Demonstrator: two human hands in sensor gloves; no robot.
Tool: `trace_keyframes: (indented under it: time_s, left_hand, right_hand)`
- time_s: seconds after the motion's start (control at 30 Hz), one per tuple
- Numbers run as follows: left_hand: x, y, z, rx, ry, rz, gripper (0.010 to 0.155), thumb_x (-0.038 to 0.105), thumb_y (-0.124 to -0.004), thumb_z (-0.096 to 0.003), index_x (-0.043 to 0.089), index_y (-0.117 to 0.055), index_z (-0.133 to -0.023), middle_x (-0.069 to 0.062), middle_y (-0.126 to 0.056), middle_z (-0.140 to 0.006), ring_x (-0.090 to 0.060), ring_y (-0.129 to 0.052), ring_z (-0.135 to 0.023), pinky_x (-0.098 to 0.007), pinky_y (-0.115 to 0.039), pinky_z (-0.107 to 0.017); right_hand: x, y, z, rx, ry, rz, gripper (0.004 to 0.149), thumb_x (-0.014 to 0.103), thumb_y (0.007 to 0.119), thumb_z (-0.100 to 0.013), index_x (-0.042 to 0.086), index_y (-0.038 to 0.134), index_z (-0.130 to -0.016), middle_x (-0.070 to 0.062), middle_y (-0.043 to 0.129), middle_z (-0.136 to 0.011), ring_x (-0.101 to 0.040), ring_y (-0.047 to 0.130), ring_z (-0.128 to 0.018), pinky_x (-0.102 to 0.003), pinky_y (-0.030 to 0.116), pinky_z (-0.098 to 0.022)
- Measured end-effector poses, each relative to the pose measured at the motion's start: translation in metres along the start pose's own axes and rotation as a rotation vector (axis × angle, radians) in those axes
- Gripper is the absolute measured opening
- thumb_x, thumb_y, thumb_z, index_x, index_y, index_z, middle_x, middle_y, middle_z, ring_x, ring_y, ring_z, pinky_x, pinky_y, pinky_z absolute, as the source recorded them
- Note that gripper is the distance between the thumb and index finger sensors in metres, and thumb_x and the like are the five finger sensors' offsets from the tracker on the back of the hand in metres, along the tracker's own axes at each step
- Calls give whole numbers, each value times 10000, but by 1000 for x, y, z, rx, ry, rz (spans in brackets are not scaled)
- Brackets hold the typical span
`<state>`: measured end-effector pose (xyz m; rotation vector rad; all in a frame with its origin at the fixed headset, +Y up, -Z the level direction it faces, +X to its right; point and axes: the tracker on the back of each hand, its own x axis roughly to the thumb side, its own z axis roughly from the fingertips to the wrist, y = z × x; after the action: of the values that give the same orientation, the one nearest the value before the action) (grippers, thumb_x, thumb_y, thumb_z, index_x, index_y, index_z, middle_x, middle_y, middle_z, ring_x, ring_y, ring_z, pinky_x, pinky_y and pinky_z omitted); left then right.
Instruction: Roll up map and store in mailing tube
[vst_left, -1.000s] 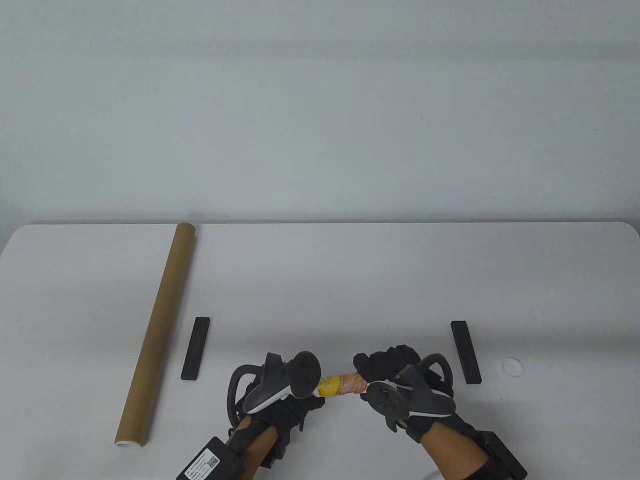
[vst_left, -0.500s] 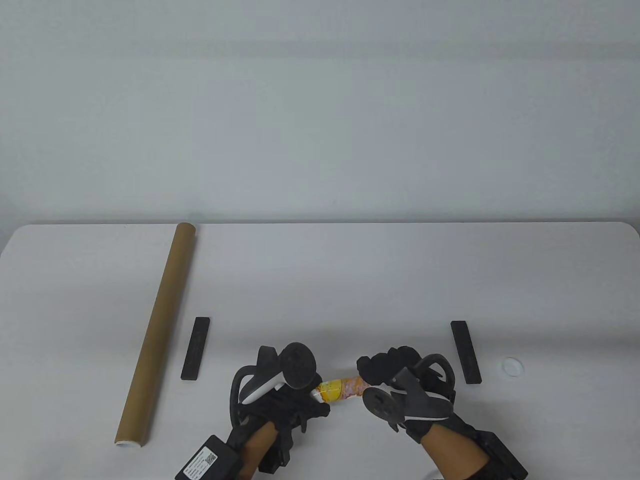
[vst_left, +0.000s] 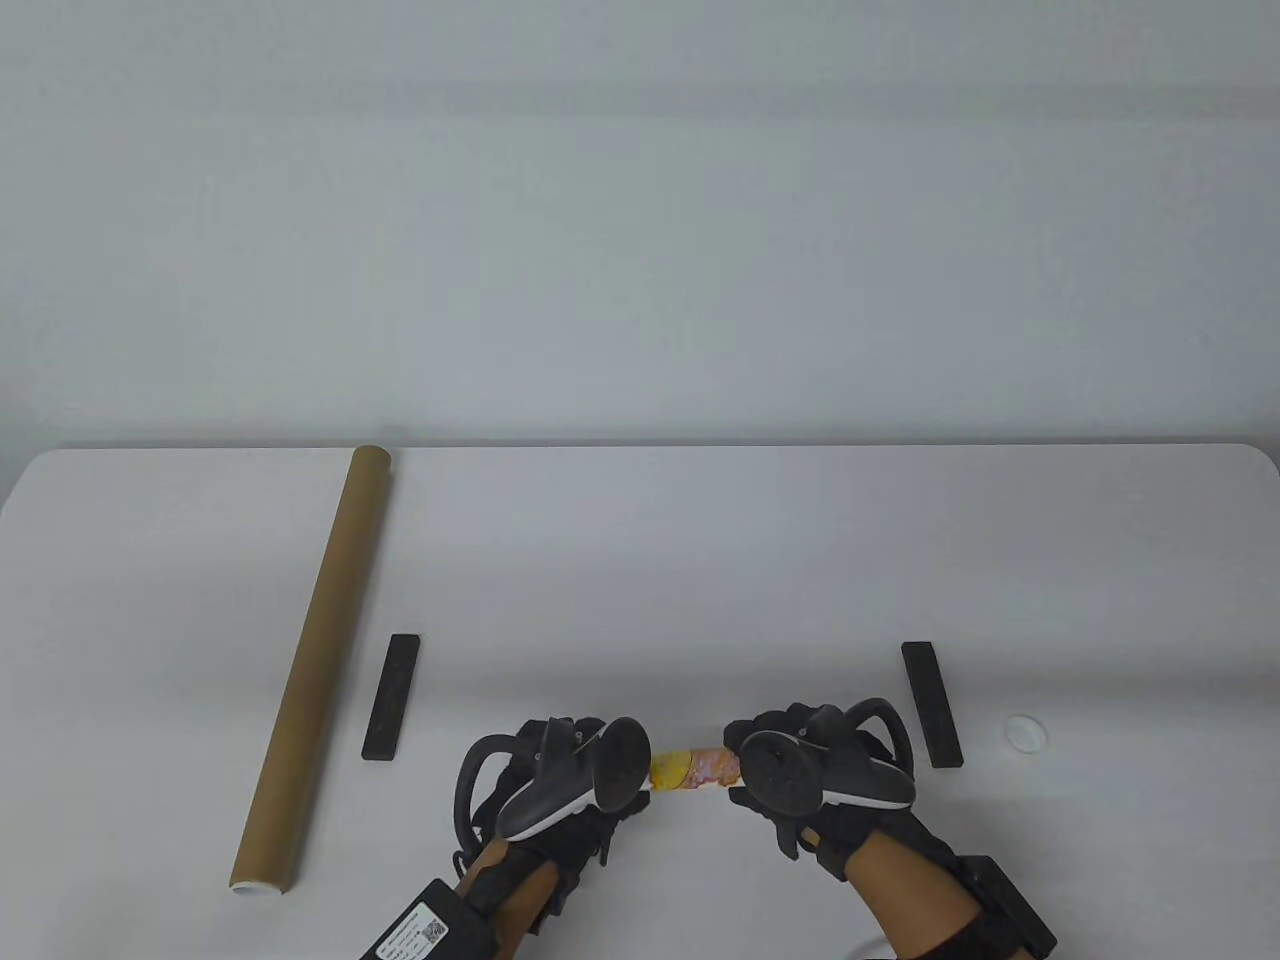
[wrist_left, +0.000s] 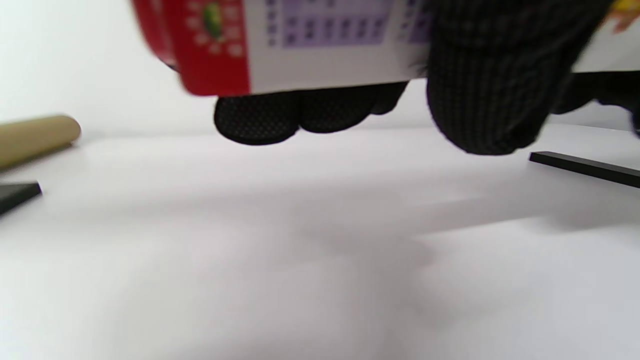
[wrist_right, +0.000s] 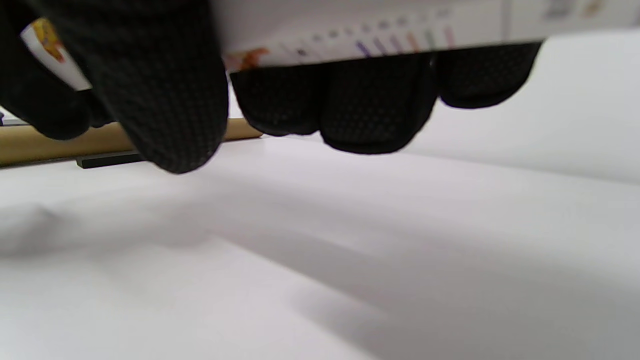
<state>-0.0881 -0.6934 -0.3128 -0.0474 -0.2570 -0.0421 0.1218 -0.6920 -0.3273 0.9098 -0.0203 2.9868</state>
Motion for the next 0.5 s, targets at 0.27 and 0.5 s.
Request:
trace_keyframes:
  time_s: [0.27, 0.5]
  left_hand:
    - [-4, 6, 4, 134, 18, -73, 620, 610, -963, -304, 412, -793, -867, 105, -942, -683, -144, -1016, -624, -408, -755, -679]
    - [-4, 5, 2, 90, -13, -34, 484, 598, -976, -304, 415, -869, -740, 98, -956, -592, -143, -1019, -524, -391, -780, -645]
  right_hand:
    - [-12, 3, -1, 45, 20, -125, 585, 438, 979, -430, 84, 867, -882, -47, 956, -634, -283, 1009, -479, -564, 794, -484]
    - [-13, 4, 1, 43, 19, -101, 620, 444, 972, -435, 74, 845, -916, -75, 946, -682, -321, 998, -542, -591, 760, -515]
